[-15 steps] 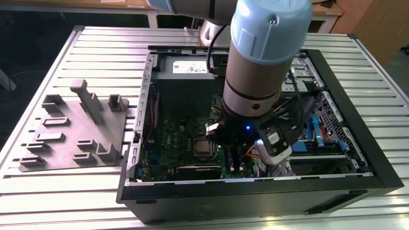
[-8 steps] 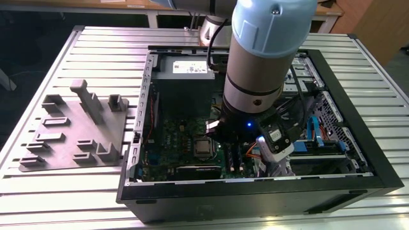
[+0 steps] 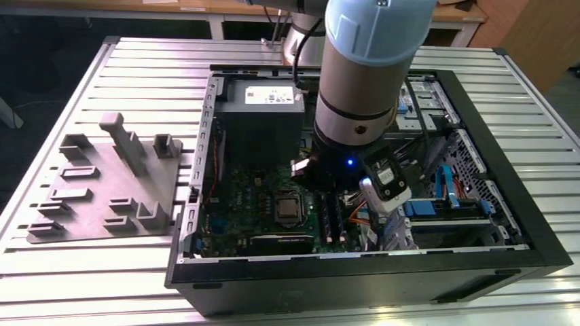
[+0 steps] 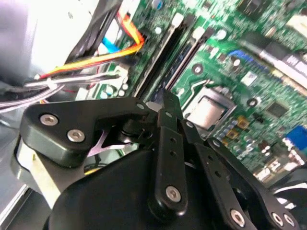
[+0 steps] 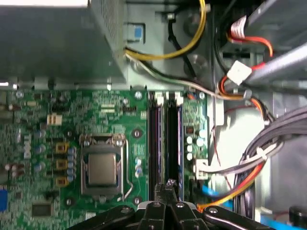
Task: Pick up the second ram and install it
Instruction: 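Press down the second ram until it locks into place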
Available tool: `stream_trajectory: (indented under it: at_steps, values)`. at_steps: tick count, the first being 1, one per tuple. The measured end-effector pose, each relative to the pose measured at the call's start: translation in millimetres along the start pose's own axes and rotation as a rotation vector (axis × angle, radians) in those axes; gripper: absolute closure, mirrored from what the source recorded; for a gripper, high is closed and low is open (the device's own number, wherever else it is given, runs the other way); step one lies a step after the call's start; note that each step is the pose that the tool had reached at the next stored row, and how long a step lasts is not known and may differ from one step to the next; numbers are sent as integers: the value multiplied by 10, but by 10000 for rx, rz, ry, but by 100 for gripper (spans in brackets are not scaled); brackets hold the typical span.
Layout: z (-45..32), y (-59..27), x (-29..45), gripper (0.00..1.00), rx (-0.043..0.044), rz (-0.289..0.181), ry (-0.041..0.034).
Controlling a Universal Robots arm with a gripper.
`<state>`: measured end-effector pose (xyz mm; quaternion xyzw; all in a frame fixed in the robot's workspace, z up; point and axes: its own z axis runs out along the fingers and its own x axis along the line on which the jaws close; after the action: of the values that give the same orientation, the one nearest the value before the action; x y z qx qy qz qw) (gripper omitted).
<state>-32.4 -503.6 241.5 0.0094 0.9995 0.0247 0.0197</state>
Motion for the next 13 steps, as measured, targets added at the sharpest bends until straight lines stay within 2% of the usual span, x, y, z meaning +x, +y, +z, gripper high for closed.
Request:
stream_trajectory:
  at_steps: [6, 13]
  values:
    - [11, 161, 3, 90, -3, 0, 0]
    - [-26, 168, 1, 90, -4, 0, 0]
